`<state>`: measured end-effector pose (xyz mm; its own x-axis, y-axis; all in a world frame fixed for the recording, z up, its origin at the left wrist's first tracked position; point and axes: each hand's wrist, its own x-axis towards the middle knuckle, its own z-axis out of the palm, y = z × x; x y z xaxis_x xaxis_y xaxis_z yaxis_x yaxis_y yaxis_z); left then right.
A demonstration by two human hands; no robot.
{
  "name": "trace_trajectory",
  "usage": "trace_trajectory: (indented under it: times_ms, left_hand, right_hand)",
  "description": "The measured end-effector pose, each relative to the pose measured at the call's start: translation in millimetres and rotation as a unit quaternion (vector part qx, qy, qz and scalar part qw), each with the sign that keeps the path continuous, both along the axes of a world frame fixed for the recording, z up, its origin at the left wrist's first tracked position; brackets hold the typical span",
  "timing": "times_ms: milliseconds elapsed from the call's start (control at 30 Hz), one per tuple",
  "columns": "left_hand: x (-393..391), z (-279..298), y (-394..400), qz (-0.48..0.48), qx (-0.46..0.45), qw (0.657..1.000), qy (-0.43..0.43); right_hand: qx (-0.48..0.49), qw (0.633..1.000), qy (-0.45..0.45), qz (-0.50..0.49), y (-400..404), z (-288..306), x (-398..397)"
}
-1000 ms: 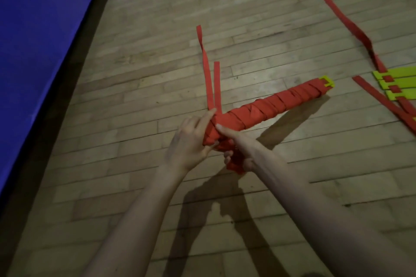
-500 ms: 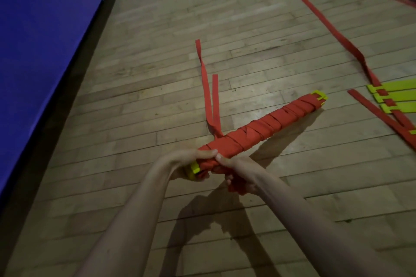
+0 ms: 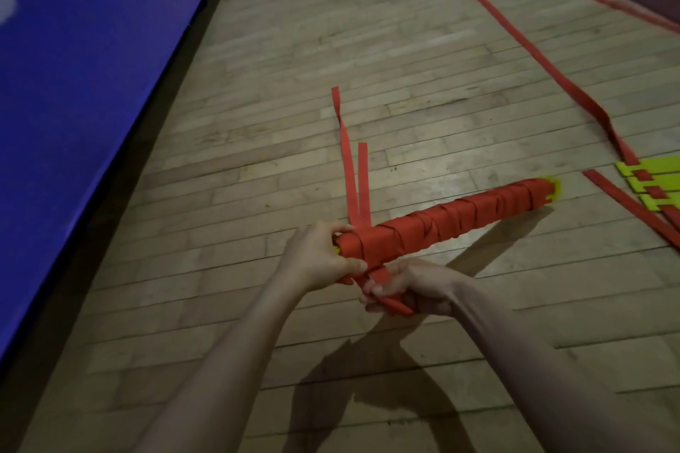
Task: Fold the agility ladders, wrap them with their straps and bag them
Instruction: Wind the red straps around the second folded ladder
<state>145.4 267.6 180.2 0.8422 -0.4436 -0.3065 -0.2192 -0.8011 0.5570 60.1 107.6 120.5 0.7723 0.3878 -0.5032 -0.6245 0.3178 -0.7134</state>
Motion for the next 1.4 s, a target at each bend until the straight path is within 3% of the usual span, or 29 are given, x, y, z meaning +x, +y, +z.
trace_trajectory:
  times_ms: [267, 400, 467, 600, 633, 700, 767, 800, 867, 967, 1067, 1167, 1400]
  left_hand:
    - [-10, 1, 1, -0.087, 0.072, 0.975, -0.190]
    - [-22, -13, 7, -0.128, 0.079, 0.947, -0.285]
    - [-28, -24, 12, -0.145, 0.088, 0.926, -0.338]
    - [-39, -42, 17, -0.201, 0.064, 0.852, -0.479]
    - [-39, -43, 18, -0.213, 0.064, 0.852, -0.474]
    - [-36, -37, 18, -0.202, 0.068, 0.906, -0.367]
    - [-30, -31, 17, -0.134, 0.031, 0.981, -0.139]
    - [-24, -29, 16, -0.075, -0.017, 0.997, -0.022]
    - [-10, -24, 10, 0.038, -0.082, 0.981, 0.169]
    - [-6, -20, 3, 0.050, -0.004, 0.940, 0.339]
    - [-7, -23, 0, 0.087, -0.081, 0.924, 0.364]
    - [-3, -21, -4, 0.122, -0.112, 0.926, 0.340]
    - [3, -12, -7, 0.016, -0.050, 0.986, 0.158]
  right_hand:
    - [-0.045, 0.999, -0.024, -0.012, -2, 3, -6]
    - [0.026, 0.995, 0.039, -0.092, 10, -2, -9]
    - [0.039, 0.990, 0.070, -0.120, 13, 2, -8]
    - [-0.014, 0.982, 0.083, -0.170, 21, 2, -4]
    - [-0.023, 0.978, 0.086, -0.189, 25, -1, -3]
    - [-0.016, 0.970, 0.098, -0.223, 29, -11, -3]
    - [-0.002, 0.965, 0.113, -0.238, 31, -19, -7]
    - [0.006, 0.963, 0.119, -0.241, 31, -22, -10]
    - [0.019, 0.965, 0.114, -0.237, 30, -23, -15]
    - [-0.021, 0.975, 0.056, -0.212, 24, -21, -19]
    - [-0.070, 0.985, 0.001, -0.159, 12, -17, -21]
    - [-0.021, 0.992, 0.009, -0.123, -2, -17, -26]
    - [0.076, 0.989, 0.047, -0.120, -9, -20, -23]
